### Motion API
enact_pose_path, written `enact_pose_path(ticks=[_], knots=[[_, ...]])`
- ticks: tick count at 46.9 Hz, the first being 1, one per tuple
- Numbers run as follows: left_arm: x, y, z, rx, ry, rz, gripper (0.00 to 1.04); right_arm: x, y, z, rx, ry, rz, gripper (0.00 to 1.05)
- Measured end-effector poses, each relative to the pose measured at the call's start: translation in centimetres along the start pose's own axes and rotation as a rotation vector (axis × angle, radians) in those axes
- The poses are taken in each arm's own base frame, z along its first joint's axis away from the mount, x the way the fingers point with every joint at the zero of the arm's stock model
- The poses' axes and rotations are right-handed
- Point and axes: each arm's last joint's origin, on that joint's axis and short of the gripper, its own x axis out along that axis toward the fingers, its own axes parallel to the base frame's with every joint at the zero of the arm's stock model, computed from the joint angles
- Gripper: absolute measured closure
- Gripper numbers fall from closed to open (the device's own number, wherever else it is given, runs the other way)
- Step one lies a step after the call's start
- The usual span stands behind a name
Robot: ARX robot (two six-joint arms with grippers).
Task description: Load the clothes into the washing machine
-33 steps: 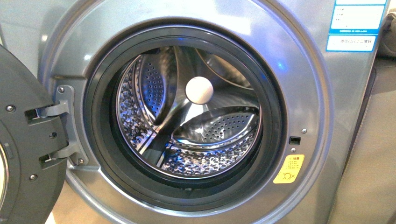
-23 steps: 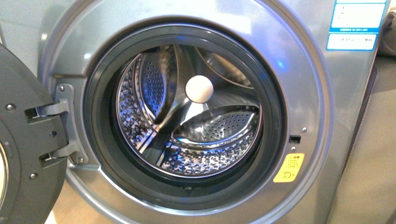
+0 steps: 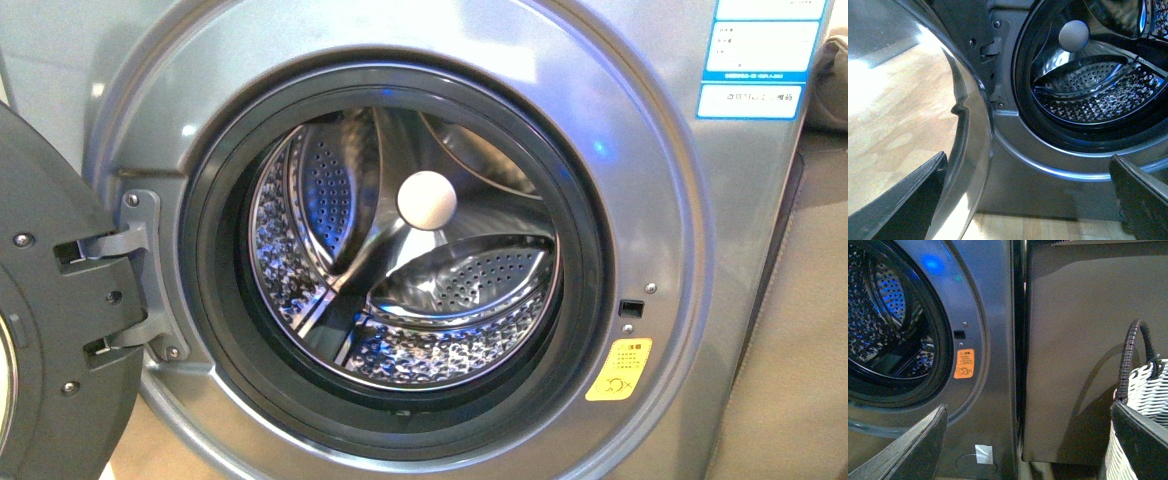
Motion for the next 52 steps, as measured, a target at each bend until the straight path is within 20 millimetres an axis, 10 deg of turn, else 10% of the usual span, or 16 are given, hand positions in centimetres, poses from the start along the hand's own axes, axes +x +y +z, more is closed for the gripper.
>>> enact_pose_path(ticks=[52], knots=[[0.0,0.0,0.0,0.000,0.000,0.000,0.07,0.0,-0.3,1.5,0.023,-0.138,0.222,0.07]])
